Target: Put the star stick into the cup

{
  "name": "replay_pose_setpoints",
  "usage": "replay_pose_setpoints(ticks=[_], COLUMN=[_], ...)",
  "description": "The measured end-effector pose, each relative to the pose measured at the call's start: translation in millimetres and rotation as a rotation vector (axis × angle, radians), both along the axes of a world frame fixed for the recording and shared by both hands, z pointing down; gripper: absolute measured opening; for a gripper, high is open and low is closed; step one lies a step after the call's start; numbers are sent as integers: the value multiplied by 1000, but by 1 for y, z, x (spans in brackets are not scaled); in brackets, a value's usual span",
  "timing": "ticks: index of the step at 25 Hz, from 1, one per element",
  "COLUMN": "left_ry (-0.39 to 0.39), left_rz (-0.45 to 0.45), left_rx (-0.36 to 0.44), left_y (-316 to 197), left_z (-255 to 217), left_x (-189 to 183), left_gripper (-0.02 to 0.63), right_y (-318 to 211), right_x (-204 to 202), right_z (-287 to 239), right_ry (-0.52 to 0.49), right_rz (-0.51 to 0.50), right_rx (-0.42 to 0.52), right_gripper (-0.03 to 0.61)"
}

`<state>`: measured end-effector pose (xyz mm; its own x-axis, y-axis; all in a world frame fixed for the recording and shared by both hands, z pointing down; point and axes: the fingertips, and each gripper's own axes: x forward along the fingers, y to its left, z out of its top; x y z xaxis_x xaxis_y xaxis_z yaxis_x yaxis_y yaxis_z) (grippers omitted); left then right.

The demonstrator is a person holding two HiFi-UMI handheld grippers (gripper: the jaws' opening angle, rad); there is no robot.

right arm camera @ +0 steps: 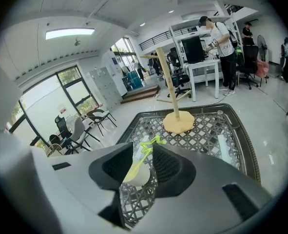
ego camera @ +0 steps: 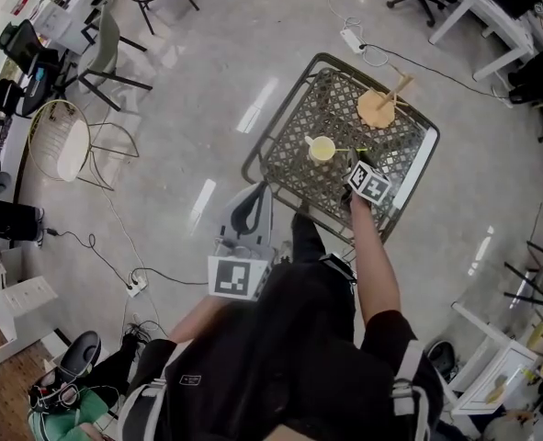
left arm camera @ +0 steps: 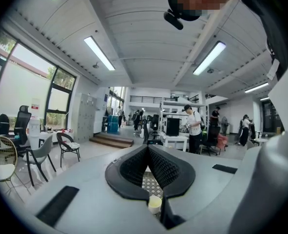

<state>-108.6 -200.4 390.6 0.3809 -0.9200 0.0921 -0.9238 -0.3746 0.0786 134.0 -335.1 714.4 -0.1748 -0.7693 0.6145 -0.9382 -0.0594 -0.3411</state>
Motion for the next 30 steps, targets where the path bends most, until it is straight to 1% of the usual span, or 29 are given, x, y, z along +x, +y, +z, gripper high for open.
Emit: replay_pose_setpoints(ticks=[8, 16, 19, 23, 27, 30], left_ry=[19, 53, 65, 68, 79, 78], left_rz=[12, 30, 54, 86, 101, 111], left_rx=[37, 74, 85, 84, 81, 68], left_y=[35, 91, 110, 125, 134, 139], left_z=[-8, -24, -29, -32, -32, -30], left_x=[-11, -32, -36, -29, -22, -17], left_gripper=[15, 15, 15, 15, 15, 15], right_y=[38, 112, 142, 177, 216, 241], right_x=[-4, -18, -24, -27, -24, -22], right_z=[-24, -55, -76, -112, -150, -180], right_ry=[16, 7, 6, 0, 0, 23], right_rz=[1, 18, 24, 10, 37, 57], right_rx=[14, 39, 78, 150, 220, 281], right_gripper=[109, 109, 109, 93, 63, 46])
